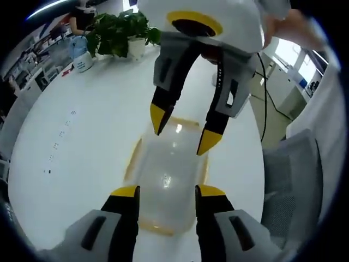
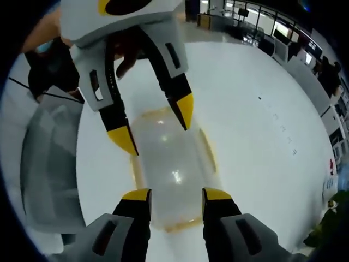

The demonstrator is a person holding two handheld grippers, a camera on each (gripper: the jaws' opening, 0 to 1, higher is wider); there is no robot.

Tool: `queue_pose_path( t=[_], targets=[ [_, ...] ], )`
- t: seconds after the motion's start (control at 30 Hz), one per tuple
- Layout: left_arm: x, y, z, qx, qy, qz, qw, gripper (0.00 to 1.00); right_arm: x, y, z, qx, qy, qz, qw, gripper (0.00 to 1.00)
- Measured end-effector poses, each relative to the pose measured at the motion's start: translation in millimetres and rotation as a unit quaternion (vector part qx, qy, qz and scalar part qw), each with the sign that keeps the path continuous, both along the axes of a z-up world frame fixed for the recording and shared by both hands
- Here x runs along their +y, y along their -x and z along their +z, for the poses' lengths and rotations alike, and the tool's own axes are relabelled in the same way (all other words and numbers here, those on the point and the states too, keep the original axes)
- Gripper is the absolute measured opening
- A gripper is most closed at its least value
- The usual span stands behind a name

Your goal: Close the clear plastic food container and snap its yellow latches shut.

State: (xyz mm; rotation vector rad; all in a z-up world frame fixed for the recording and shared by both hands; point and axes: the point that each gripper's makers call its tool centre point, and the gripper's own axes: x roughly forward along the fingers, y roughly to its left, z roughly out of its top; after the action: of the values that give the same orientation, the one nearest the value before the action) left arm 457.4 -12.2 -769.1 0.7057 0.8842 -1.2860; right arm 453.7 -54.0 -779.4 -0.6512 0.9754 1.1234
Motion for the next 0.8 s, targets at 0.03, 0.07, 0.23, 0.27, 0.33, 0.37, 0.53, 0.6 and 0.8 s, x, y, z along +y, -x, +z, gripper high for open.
queue_pose_path(
  t=[0.03,0.07,0.23,0.27,0.33,0.37,0.53,0.6,0.8],
  targets=[
    [-1,0.3,0.3,0.000,0.000,0.000,1.0000,0.41,1,0,0.1,0.001,-0.004,0.002,1.0000,0.36],
    [-1,0.0,0.3,-0.001,0.001,-0.001,1.0000,0.41,2,1,0.0,0.002,-0.004,0.006,1.0000,0.36],
    [-3,-2.0,1.9,-0.007,0.004,-0.002,1.0000,0.41,3,0,1.7,-0.002,-0.007,0.005,1.0000,0.36],
    [-4,-2.3,1.9,-0.007,0.004,-0.002,1.0000,0.40,4,-1,1.9,-0.004,-0.008,0.007,0.9999,0.36],
    [-4,-2.9,1.5,-0.008,0.004,-0.002,1.0000,0.40,5,-1,2.4,-0.005,-0.009,0.008,0.9999,0.36],
    [-4,-3.5,0.9,-0.009,0.004,-0.002,1.0000,0.40,6,-2,2.2,-0.005,-0.009,0.007,0.9999,0.36],
    [-8,-3.2,2.6,-0.013,0.009,-0.005,0.9999,0.40,8,-4,2.9,-0.009,-0.012,0.010,0.9998,0.36],
    [-9,-3.8,2.7,-0.012,0.010,-0.005,0.9999,0.39,9,-4,3.5,-0.010,-0.014,0.011,0.9998,0.35],
    [-11,-4.3,2.8,-0.014,0.012,-0.006,0.9998,0.39,11,-4,2.8,-0.010,-0.014,0.014,0.9997,0.35]
  ],
)
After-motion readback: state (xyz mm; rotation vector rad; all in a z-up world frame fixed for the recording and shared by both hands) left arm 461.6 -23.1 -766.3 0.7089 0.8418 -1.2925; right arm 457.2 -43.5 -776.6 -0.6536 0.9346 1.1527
